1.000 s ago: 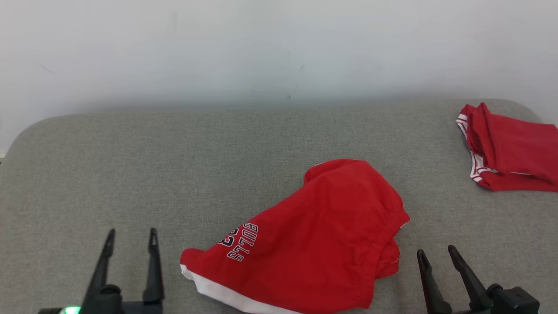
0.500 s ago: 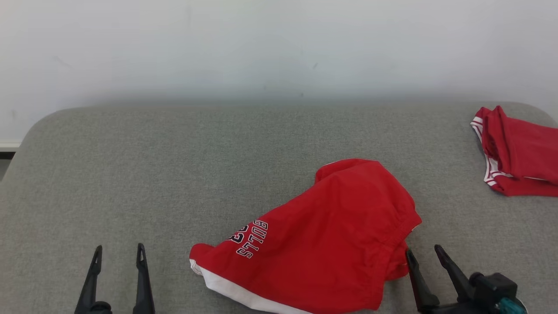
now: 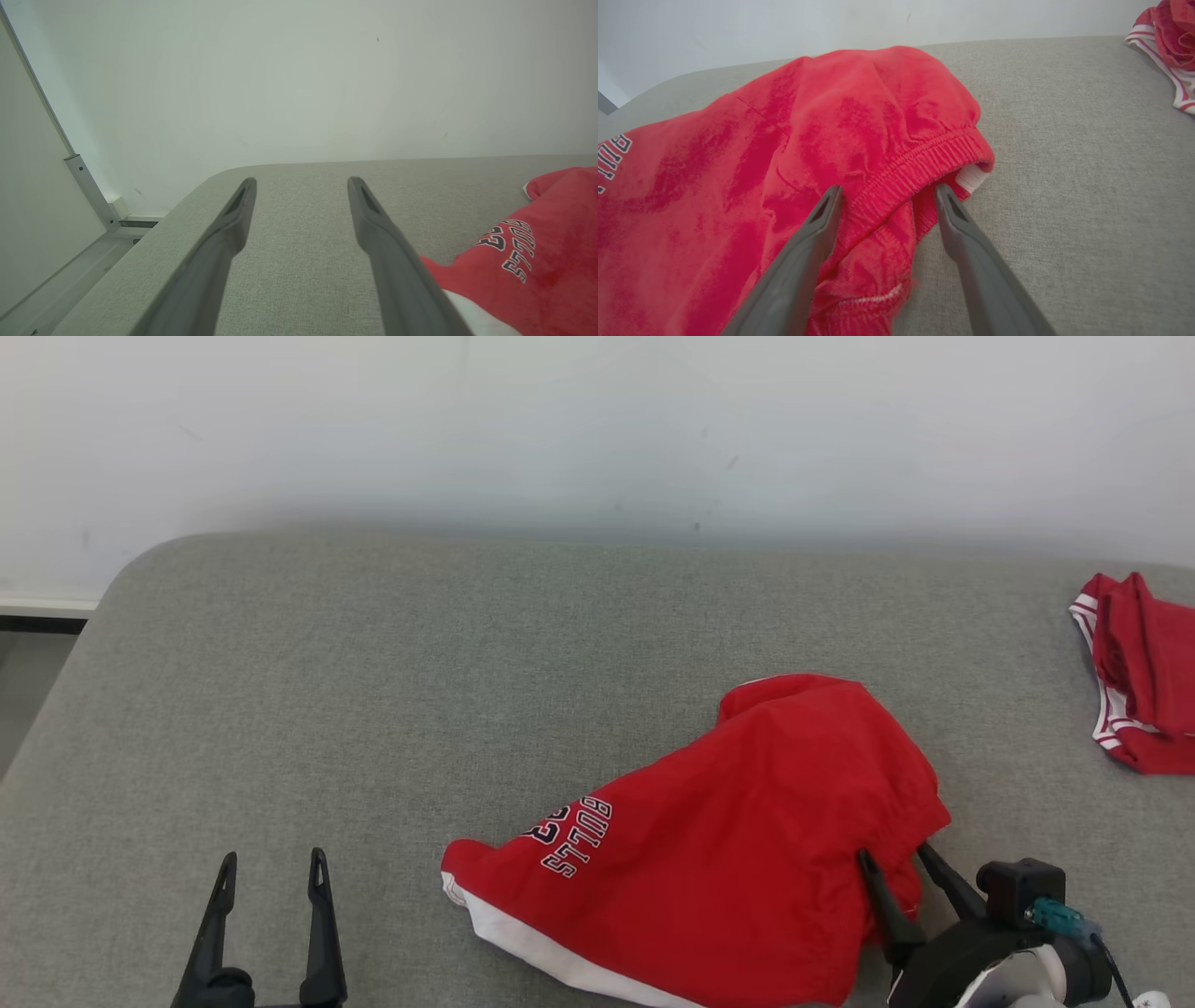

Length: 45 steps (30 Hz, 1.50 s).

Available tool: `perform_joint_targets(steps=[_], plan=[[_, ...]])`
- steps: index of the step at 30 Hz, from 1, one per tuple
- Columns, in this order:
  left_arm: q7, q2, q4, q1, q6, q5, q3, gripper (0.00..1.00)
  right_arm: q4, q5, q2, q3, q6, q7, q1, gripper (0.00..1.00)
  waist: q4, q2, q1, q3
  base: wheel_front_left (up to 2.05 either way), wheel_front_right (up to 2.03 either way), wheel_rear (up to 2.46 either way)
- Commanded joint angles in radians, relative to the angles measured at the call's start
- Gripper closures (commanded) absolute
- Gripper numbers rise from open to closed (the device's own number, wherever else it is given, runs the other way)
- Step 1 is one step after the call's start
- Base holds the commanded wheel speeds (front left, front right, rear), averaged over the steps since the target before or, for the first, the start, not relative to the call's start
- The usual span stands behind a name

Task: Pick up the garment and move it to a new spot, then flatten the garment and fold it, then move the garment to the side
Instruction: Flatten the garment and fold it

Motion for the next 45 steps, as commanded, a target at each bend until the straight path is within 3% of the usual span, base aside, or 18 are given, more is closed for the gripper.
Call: perform_joint_targets(steps=[1, 3, 5, 13, 21, 29, 33, 34, 35, 45], plan=[[-0.003, -0.004, 0.003, -0.010, -0.003, -0.001, 0.001, 0.00, 0.002, 0.011, -0.003, 0.003, -0.003, -0.004, -0.011, 0.00, 0.005, -0.0001, -0.0001, 0.004, 0.00, 0.00, 0.00], [-0.003, -0.007, 0.003, -0.012, -0.006, -0.002, 0.003, 0.00, 0.031, 0.030, 0.001, 0.015, -0.003, -0.011, -0.037, 0.00, 0.010, -0.0001, -0.0001, 0.009, 0.00, 0.00, 0.00], [-0.003, -0.009, 0.005, -0.015, -0.006, -0.001, 0.006, 0.00, 0.049, 0.047, -0.001, 0.029, -0.003, -0.028, -0.065, 1.00, 0.013, -0.0001, -0.0001, 0.012, 0.00, 0.00, 0.00], [-0.003, -0.017, 0.012, -0.032, -0.020, 0.005, 0.010, 0.00, 0.066, 0.033, -0.043, 0.084, -0.003, -0.111, -0.189, 1.00, 0.021, -0.0001, -0.0001, 0.024, 0.00, 0.00, 0.00], [-0.003, -0.031, 0.018, -0.052, -0.026, 0.005, -0.005, 0.00, 0.098, 0.066, -0.104, 0.128, -0.003, -0.084, -0.367, 1.00, 0.041, -0.0001, -0.0001, 0.058, 0.00, 0.00, 0.00], [-0.003, -0.044, 0.042, -0.100, -0.037, -0.006, -0.051, 0.00, 0.289, 0.097, -0.154, 0.157, -0.003, -0.054, -0.557, 1.00, 0.099, -0.0001, -0.0001, 0.109, 0.00, 0.00, 0.00], [-0.003, -0.048, 0.066, -0.119, -0.042, -0.014, -0.071, 0.00, 0.396, 0.096, -0.146, 0.185, -0.003, -0.064, -0.613, 1.00, 0.117, -0.0001, -0.0001, 0.116, 0.00, 0.00, 0.00], [-0.003, -0.048, 0.073, -0.122, -0.044, -0.015, -0.075, 0.00, 0.414, 0.096, -0.139, 0.196, -0.003, -0.071, -0.622, 0.84, 0.119, -0.0001, -0.0001, 0.114, 0.00, 0.00, 0.00], [-0.003, -0.049, 0.077, -0.124, -0.045, -0.016, -0.076, 0.00, 0.431, 0.098, -0.133, 0.205, -0.003, -0.078, -0.627, 0.00, 0.118, -0.0001, -0.0001, 0.111, 0.00, 0.00, 0.00], [-0.003, -0.049, 0.098, -0.077, -0.053, -0.013, -0.055, 0.00, 0.457, 0.146, -0.112, 0.280, -0.003, -0.118, -0.581, 0.00, 0.056, -0.0001, -0.0001, 0.037, 0.00, 0.00, 0.00]])
